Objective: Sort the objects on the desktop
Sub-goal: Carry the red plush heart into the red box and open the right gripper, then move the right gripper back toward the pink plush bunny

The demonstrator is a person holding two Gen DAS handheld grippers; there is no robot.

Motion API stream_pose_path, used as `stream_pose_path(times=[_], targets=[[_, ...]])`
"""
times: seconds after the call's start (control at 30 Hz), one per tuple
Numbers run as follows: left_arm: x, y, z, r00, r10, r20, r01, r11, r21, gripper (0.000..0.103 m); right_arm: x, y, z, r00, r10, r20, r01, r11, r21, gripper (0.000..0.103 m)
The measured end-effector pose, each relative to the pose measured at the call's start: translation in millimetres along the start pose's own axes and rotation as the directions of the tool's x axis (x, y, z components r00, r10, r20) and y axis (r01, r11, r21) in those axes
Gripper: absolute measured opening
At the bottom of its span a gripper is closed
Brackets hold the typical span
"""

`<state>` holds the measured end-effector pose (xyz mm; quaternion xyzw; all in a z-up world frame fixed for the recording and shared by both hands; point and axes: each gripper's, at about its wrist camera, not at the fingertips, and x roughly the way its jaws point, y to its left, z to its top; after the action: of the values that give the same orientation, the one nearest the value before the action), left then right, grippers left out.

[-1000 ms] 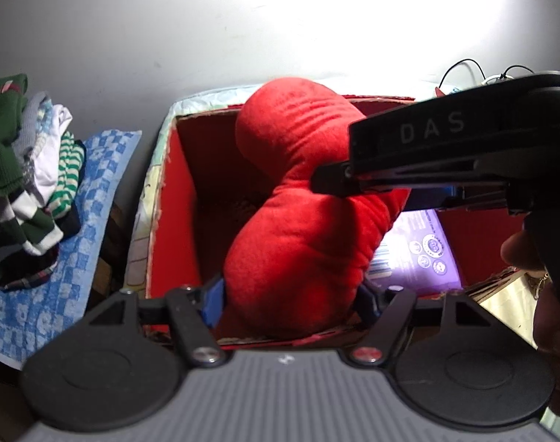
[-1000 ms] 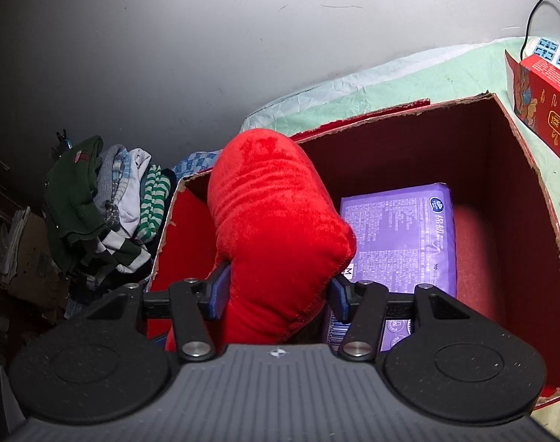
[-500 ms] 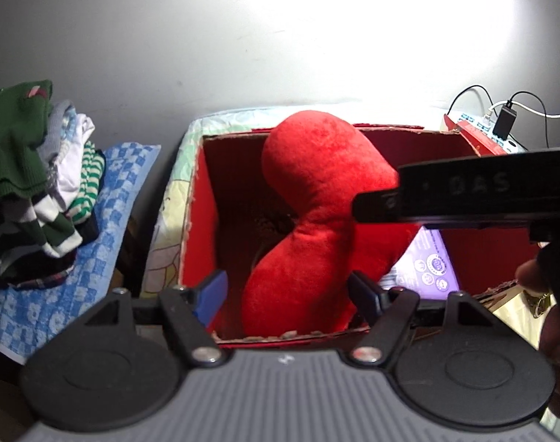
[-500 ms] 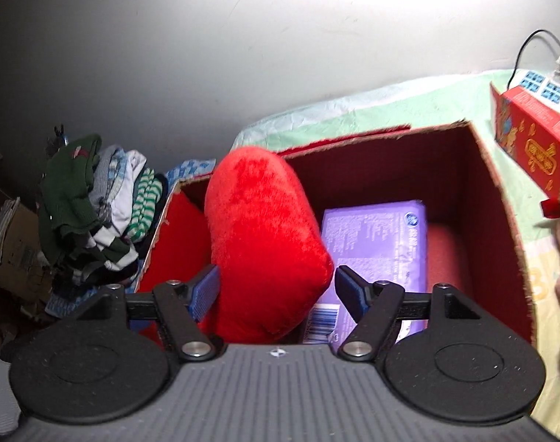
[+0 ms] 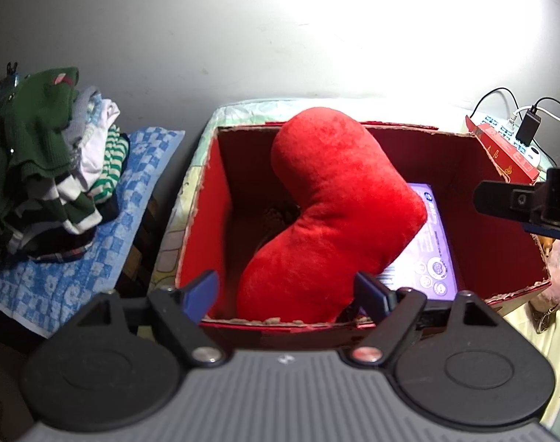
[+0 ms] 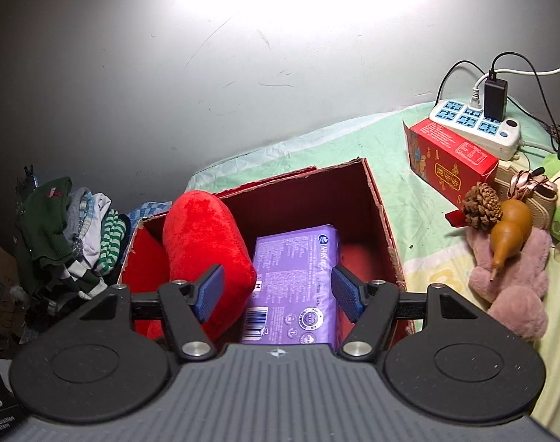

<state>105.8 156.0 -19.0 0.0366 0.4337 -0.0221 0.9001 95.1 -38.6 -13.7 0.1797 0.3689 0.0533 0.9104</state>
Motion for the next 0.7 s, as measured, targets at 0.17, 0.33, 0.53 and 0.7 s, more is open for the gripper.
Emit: stream_pose_path(times=[0.17, 0.33, 0.53, 0.7], targets=[[-9, -10, -4, 0.999, 0.026, 0.02, -0.026, 1.0, 0.005, 0.091, -12, -6, -5, 1.0, -0.016, 0.007, 0.016, 1.0, 0.002, 0.07], [-19, -23, -8, 0.998, 0.05, 0.044, -0.051, 0.999, 0.02, 0.099, -21, -9, -12, 1.0, -0.028, 0.004, 0.028, 0.999, -0.021, 0.072], [-24, -42, -13, 0.997, 0.051, 0.051, -0.053, 0.998, 0.034, 0.1, -33, -20, -18, 0.999, -0.038, 0.012, 0.039, 0.998, -0.05, 0.074], [-27, -58, -18, 0.997, 0.055, 0.055, -0.057, 0.998, 0.028, 0.102, -43, -34, -20, 0.998, -0.056, 0.017, 0.056, 0.997, -0.058, 0.074]])
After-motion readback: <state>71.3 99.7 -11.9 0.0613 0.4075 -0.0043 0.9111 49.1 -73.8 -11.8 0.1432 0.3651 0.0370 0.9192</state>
